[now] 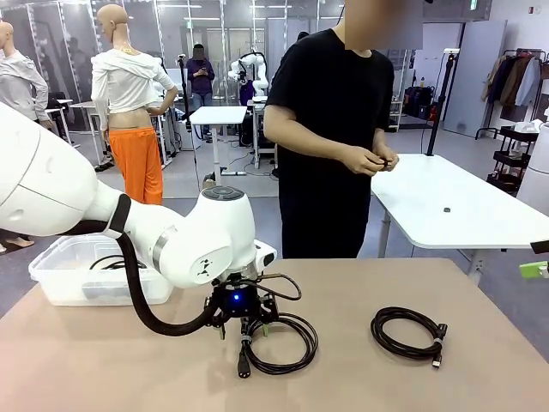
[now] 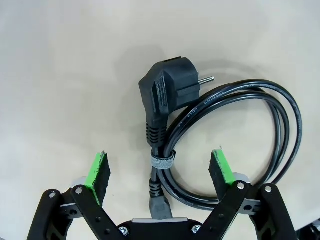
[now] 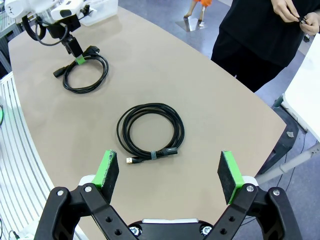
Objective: Organize and store the cables.
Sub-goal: Place the Power Cable into the Organizing box.
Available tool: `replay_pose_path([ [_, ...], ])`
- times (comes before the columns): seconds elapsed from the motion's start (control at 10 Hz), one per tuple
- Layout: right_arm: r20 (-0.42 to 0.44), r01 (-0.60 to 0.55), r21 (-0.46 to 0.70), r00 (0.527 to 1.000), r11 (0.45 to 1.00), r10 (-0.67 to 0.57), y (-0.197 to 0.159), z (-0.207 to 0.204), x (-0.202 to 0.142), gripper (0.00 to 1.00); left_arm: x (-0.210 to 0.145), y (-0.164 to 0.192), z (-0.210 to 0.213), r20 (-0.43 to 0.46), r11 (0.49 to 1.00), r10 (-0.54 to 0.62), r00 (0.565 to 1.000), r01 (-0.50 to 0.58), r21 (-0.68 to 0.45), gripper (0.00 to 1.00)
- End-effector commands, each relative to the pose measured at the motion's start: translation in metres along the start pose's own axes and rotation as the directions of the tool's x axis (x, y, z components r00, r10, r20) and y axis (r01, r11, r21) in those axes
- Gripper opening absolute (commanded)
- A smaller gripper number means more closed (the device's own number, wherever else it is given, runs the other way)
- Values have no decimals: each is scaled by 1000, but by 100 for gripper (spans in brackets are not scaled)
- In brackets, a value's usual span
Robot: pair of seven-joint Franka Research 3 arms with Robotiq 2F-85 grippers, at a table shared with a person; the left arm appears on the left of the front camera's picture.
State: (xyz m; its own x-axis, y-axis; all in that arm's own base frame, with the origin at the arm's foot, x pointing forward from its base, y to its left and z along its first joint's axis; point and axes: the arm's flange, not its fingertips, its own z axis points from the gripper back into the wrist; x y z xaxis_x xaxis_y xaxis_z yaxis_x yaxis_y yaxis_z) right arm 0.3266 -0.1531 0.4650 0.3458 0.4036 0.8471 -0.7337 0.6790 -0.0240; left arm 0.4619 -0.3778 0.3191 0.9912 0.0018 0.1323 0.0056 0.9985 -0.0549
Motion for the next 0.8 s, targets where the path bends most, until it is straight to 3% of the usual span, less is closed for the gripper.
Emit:
replay_pose_path([
  [0.0,-12,17,-6,1000,1000,-17,4,-1,1,100,3,-10,-1,-2,999,25,1000,-25,25,94],
  [0.1,-12,17,-6,1000,1000,-17,4,-1,1,100,2,-9,-1,-12,999,14,1000,-14,35,52],
  [0.2,-12,17,-6,1000,1000,-17,4,-1,1,100,1,-7,-1,-36,999,14,999,-13,35,35],
  [0.3,-12,17,-6,1000,1000,-17,4,-1,1,100,0,-6,-1,-36,999,21,999,-19,38,0],
  [0.5,-12,17,-6,1000,1000,-17,4,-1,1,100,2,-7,-9,-23,999,22,1000,-21,38,0],
  [0.6,-12,17,-6,1000,1000,-17,4,-1,1,100,3,-8,-11,-30,999,18,999,-17,32,12],
  [0.7,-12,17,-6,1000,1000,-17,4,-1,1,100,4,-9,-10,-31,999,11,999,-10,40,2],
])
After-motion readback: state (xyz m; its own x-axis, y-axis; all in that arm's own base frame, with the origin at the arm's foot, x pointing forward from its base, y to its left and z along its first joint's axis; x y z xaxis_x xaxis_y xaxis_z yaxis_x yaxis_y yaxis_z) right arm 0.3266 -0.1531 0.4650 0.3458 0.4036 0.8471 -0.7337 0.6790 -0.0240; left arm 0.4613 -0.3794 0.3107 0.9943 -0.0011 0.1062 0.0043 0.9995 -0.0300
